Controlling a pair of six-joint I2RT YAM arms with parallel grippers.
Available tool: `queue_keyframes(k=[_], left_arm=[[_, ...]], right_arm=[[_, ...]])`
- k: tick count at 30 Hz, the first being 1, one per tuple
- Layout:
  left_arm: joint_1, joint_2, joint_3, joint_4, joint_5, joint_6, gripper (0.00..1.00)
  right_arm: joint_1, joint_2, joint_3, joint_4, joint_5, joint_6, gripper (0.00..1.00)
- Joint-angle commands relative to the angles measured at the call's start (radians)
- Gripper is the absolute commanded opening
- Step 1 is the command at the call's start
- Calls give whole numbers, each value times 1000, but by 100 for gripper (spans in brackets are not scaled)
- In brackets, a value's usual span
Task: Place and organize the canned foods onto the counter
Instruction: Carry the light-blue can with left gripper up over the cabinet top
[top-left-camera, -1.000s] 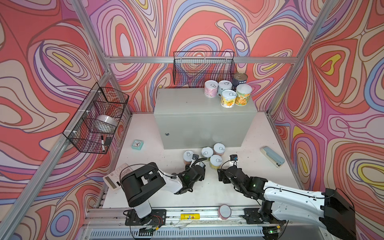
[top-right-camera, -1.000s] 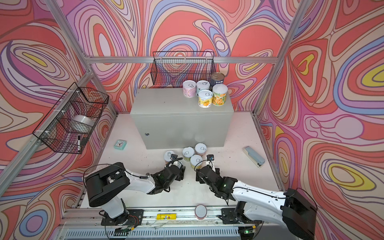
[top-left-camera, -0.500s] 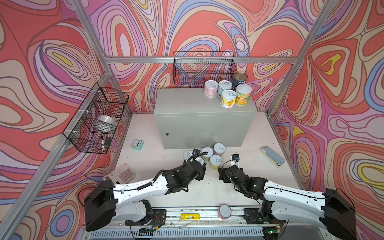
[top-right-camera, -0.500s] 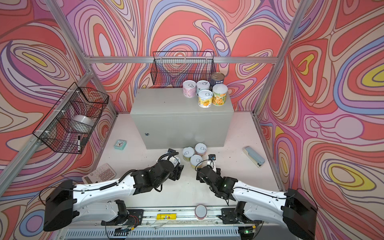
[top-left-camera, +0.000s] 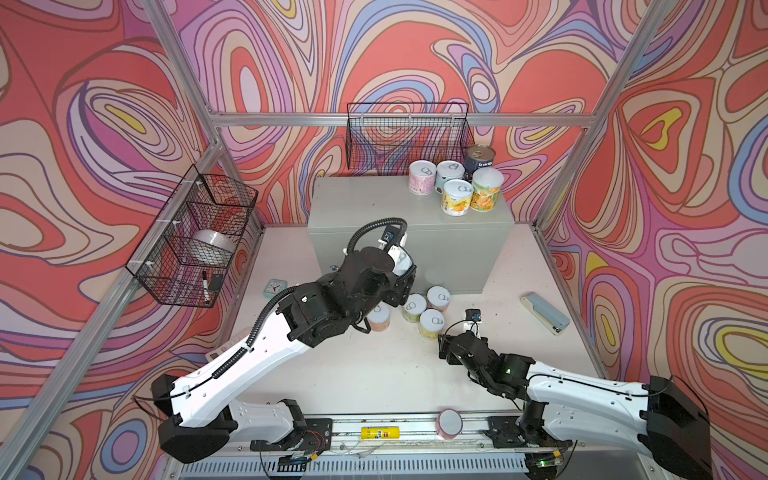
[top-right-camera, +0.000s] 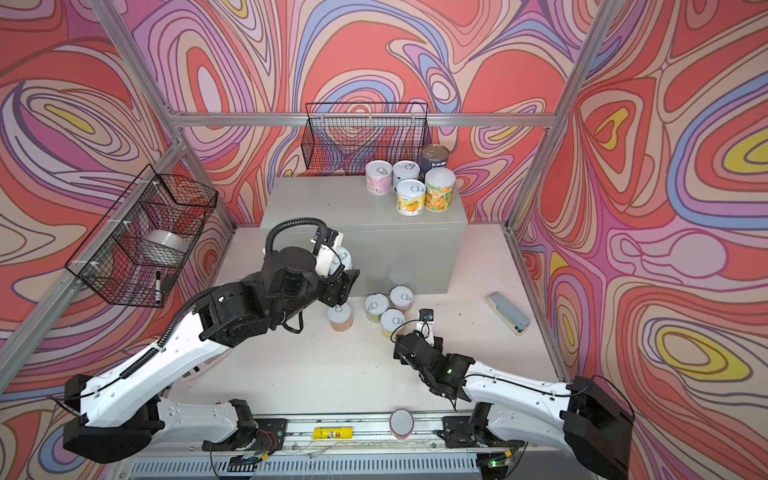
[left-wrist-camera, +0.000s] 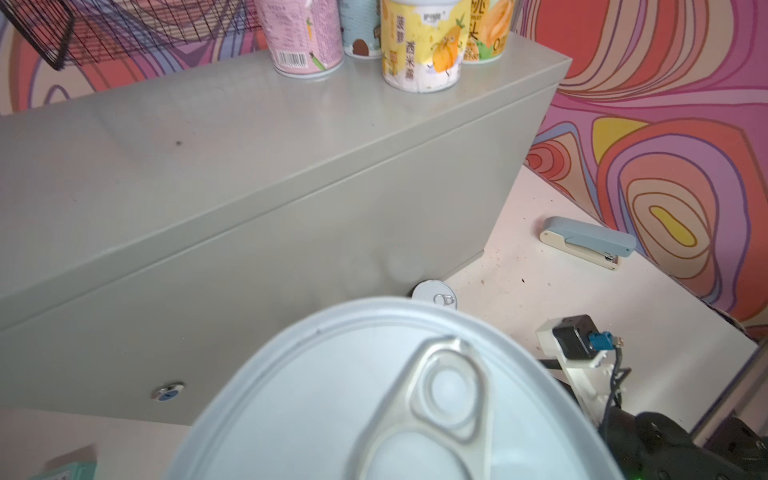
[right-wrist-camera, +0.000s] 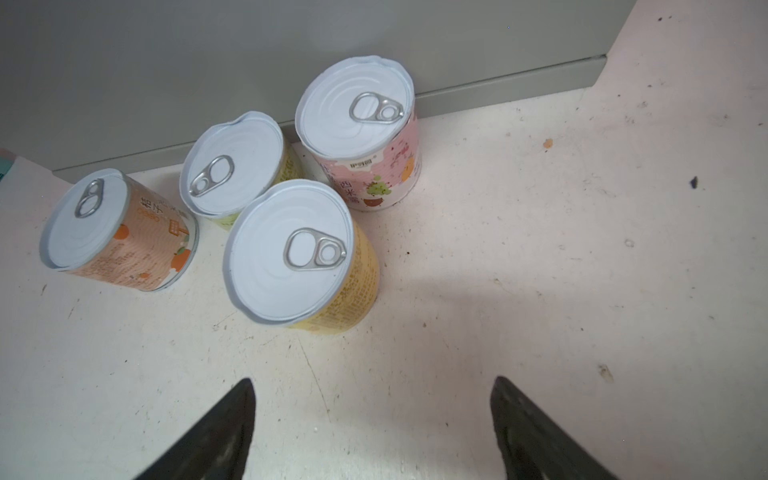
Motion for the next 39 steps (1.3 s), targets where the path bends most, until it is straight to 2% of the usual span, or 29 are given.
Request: queue_keyframes(k=[1,5,14,25,39], left_arm=[[56,47,107,-55,55,87,0],[97,128,241,-68,76,133,0],[154,371,572,-153,141,147,0],[236,641,934,-245,245,119,0],[272,758,980,-172,230,100,0]], right_arm=[[3,-3,38,-13,28,-2,91],[-8,-22,61,-29,27,-24,92],[-67,-77,112,-97,-1,-45,92],[-213,-65,151,-97,-134,-126,93],[-294,17,244,-112,-165,-227,94]])
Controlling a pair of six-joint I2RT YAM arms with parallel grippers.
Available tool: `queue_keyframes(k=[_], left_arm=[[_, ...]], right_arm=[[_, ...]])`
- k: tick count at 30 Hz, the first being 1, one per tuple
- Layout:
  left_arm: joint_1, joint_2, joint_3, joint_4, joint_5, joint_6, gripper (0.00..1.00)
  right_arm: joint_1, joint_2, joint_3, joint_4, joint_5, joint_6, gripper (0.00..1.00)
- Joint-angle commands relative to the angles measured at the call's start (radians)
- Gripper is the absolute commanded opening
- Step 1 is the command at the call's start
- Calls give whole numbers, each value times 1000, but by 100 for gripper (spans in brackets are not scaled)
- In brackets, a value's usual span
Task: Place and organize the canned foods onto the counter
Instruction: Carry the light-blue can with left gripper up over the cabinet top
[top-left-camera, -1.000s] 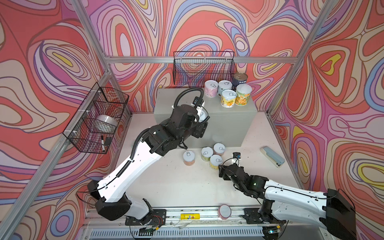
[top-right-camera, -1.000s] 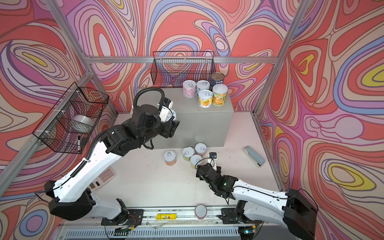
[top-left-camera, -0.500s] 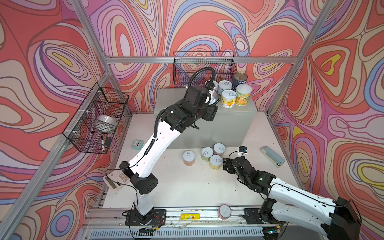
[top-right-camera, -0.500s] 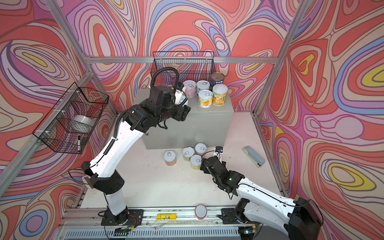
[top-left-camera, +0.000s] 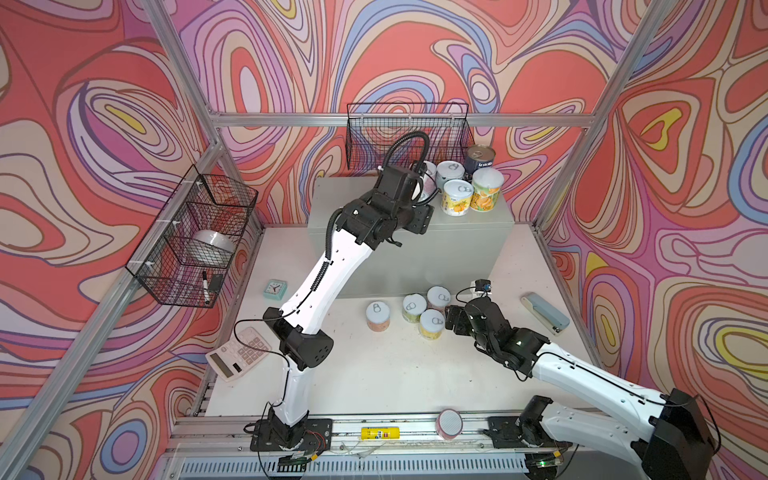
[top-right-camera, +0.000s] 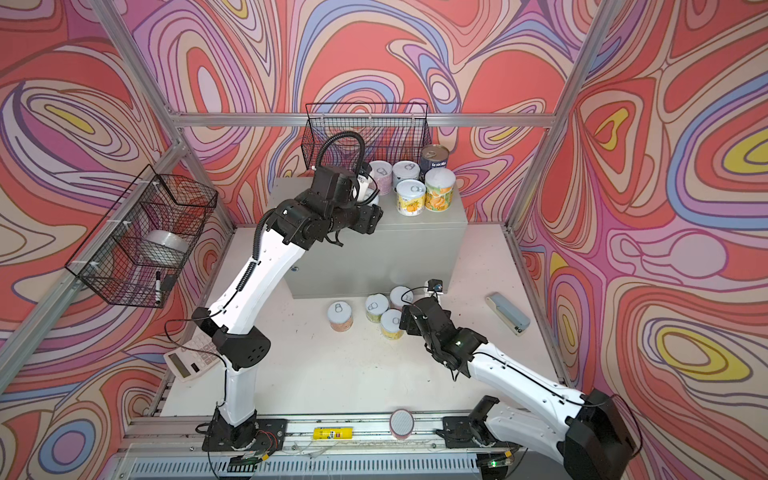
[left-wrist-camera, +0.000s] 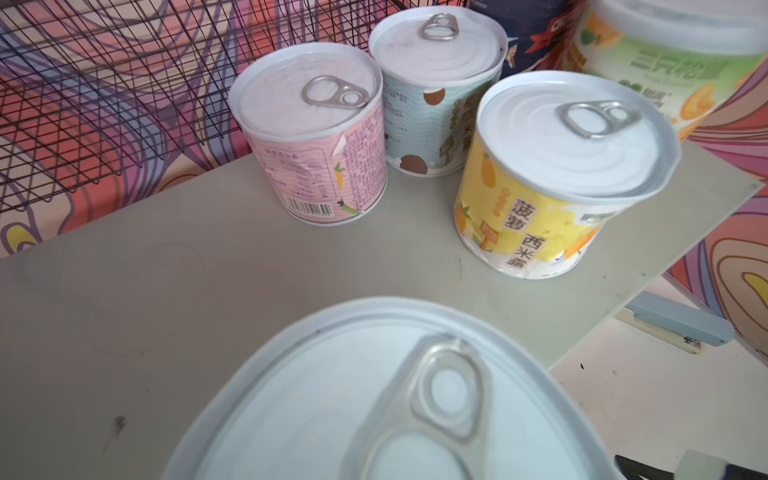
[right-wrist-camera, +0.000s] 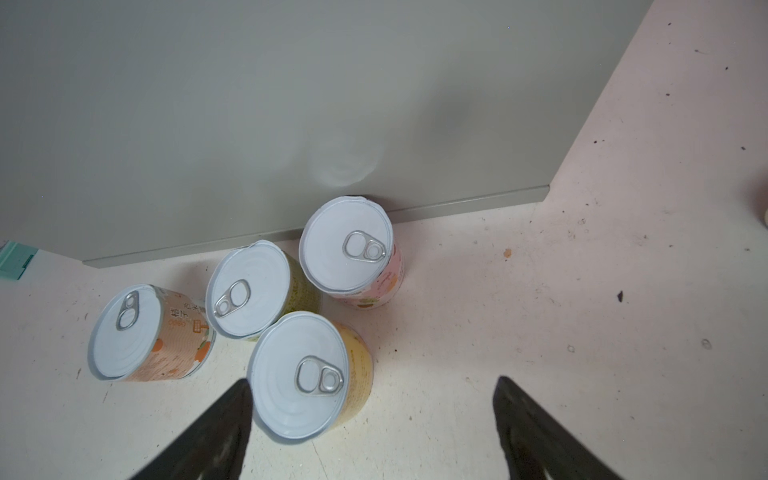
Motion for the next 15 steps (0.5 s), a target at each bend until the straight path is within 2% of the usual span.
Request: queue_keyframes(k=[1,15], left_arm=[[10,21,50,81,-12,-13,0],[52,89,71,155,14,-62,0]], right_arm=[[-26,9,27,-11,-20,-39,94],[-55,29,30,-6,-48,-31,93]])
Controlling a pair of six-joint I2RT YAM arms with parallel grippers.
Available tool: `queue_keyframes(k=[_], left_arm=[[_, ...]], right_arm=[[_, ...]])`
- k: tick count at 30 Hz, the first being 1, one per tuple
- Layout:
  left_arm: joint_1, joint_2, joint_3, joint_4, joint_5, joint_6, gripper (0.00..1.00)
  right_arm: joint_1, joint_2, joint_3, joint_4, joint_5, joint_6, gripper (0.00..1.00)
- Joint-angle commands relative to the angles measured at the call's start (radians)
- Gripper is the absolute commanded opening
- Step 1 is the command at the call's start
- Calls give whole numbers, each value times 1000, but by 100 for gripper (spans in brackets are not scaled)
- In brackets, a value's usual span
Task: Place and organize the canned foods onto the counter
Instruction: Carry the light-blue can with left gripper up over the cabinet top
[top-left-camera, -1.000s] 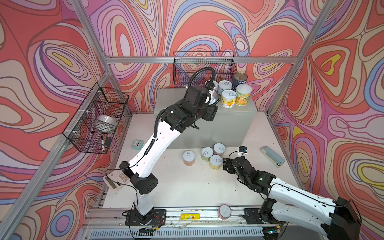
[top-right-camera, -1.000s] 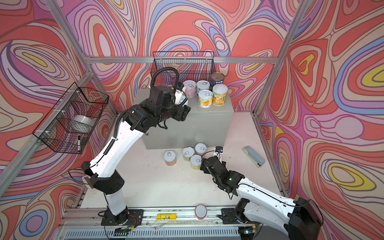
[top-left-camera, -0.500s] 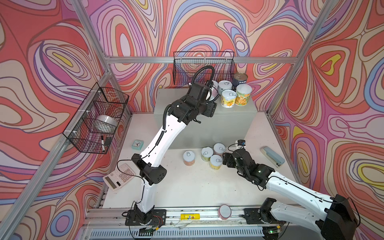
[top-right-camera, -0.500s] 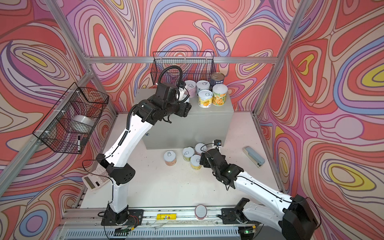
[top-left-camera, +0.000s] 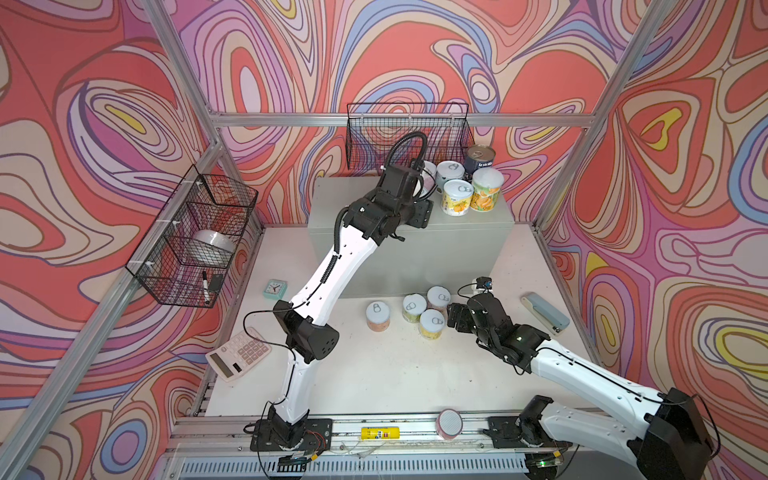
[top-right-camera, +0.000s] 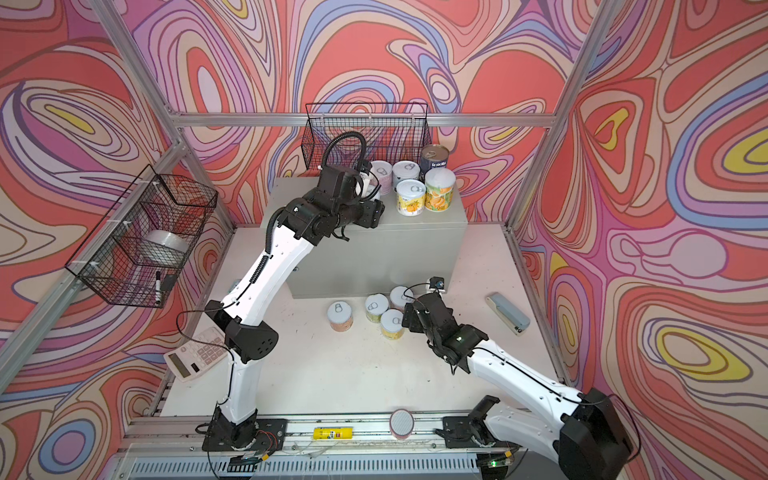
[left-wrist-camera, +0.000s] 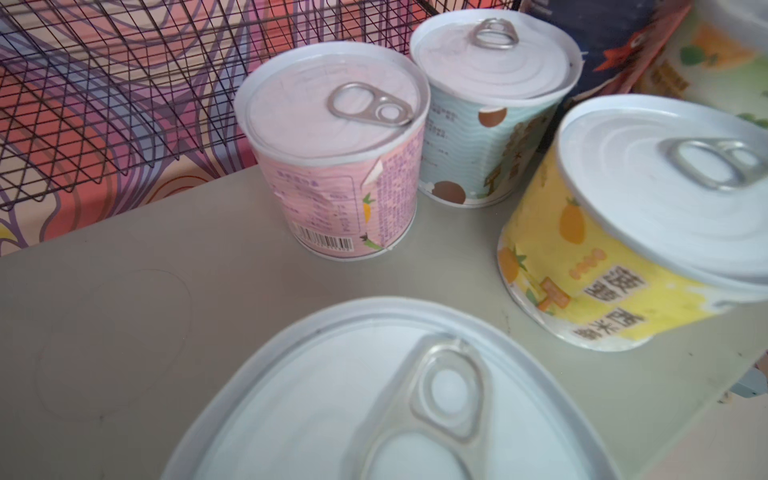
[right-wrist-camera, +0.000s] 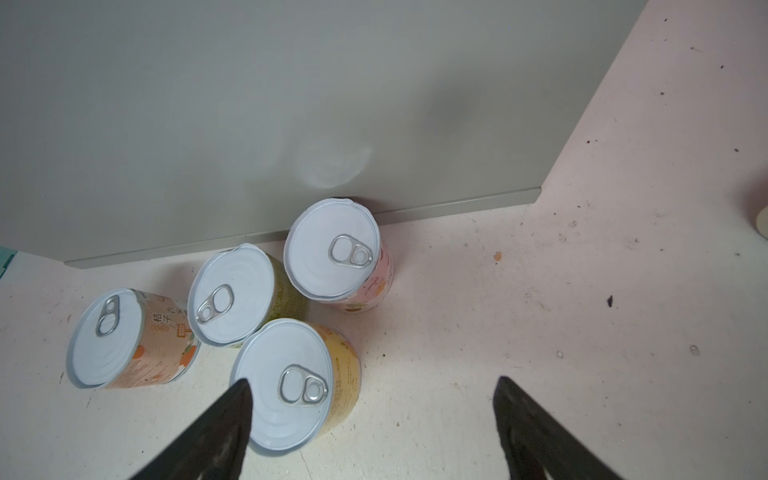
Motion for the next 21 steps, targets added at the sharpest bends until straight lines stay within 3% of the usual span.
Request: queue_keyframes(k=[1,3,6,9,14,17,19,21], left_arm=[[14,20,42,76,15,-22,0],[19,23,48,78,20,-22,1],[27,25,47,82,37,-30,36],[29,25,47,85,41,-28,60],[29,27,48,96,48,-16,72],[29,29,48,102,45,-10,83],[29,29,48,108,42,-9,96],[29,29,48,116,41,-7,100]], right_arm=[[-10,10,26,-3,-5,-6,94],[-13,14,30,0,-6,-9,94],[-18,26,37,8,-13,-12,94],[-21,46,50,14,-20,-15,94],[-28,69,61,27,-28,-19,94],[-30,82,69,26,-30,-19,94],[-32,78,70,25,-30,-15,94],[-32,72,67,29,-30,-12,94]])
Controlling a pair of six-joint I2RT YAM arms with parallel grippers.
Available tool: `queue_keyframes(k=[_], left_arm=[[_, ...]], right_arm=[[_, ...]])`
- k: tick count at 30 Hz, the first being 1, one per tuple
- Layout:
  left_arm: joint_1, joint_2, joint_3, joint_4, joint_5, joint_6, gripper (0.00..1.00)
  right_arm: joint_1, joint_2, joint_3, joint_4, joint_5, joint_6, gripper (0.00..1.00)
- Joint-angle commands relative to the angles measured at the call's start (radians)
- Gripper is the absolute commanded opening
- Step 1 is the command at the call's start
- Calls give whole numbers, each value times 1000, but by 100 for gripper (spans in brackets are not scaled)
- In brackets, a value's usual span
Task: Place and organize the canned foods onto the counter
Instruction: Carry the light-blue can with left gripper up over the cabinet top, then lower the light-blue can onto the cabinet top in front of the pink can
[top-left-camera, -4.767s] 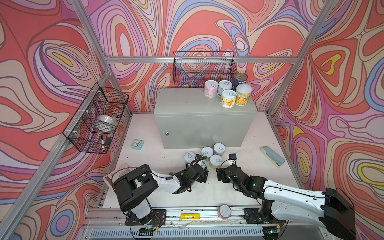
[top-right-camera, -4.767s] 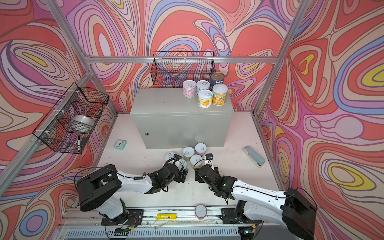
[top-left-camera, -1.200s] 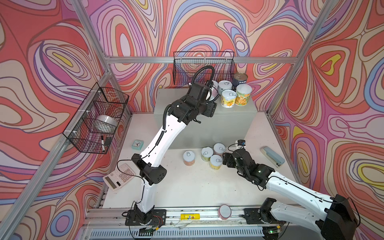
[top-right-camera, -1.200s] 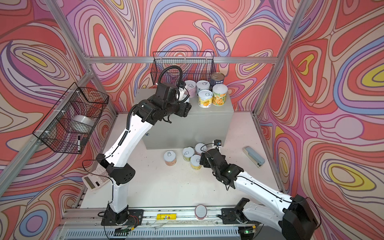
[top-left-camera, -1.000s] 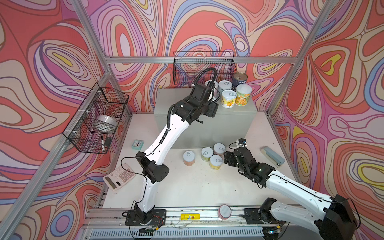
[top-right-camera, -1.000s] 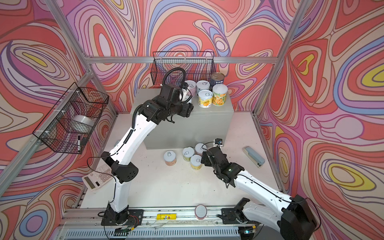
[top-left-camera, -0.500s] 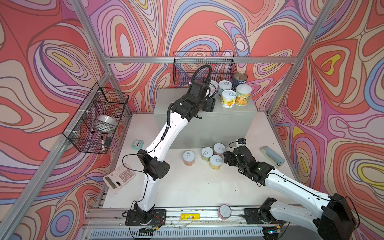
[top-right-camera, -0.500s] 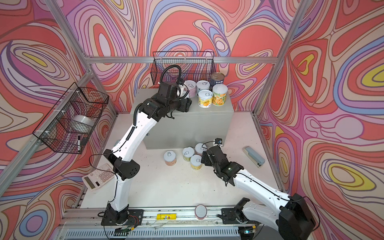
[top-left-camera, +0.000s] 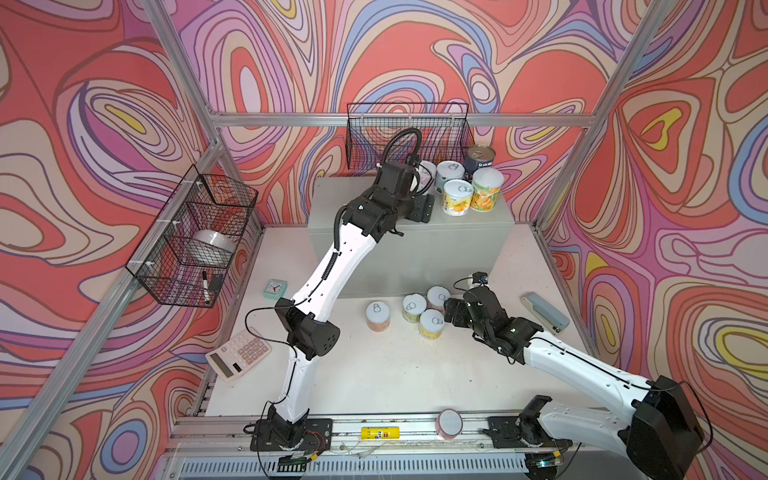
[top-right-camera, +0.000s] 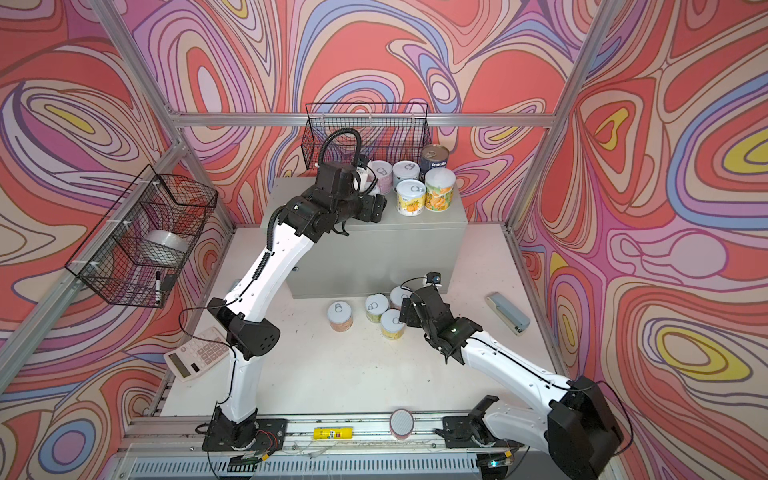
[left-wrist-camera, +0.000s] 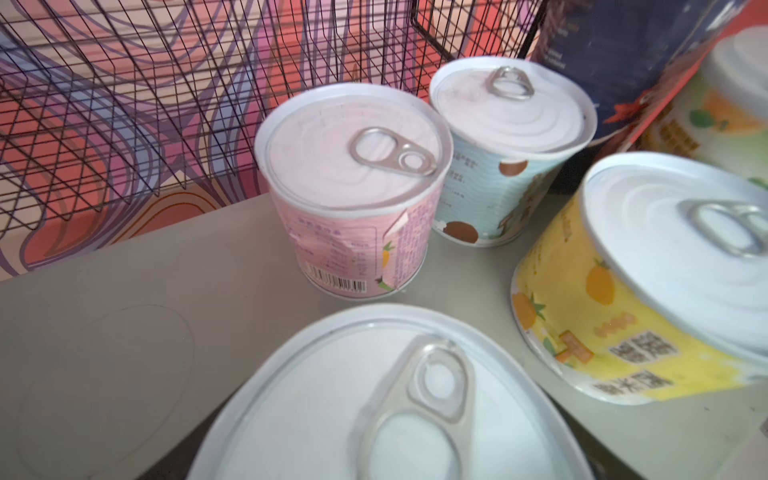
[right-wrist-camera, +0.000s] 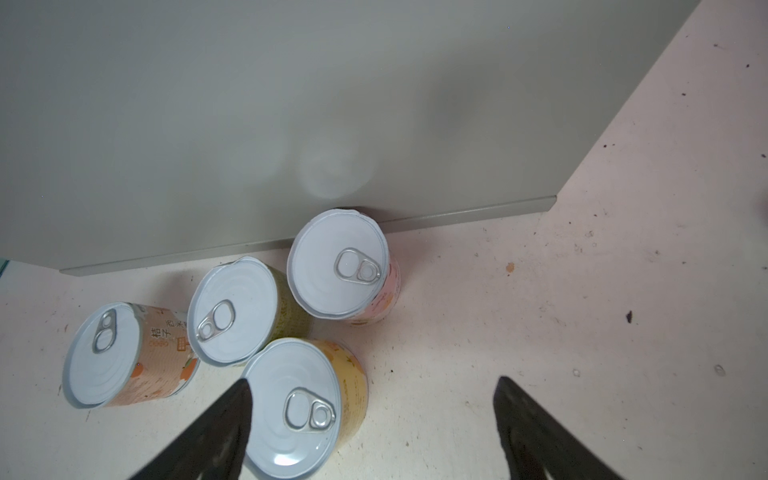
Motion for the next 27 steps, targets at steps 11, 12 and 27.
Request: queue_keyframes(k=[11,12,27], left_arm=[[5,-61,24,115,37,20,100],[5,-74,24,114,33,25,100],[3,-509,-494,293,-121,69,96]], right_arm=[[-9,-16,40,-1,-3,-15,93],[-10,-17,40,-1,-5,-14,93],[-10,-70,28,37,-16,17,92]])
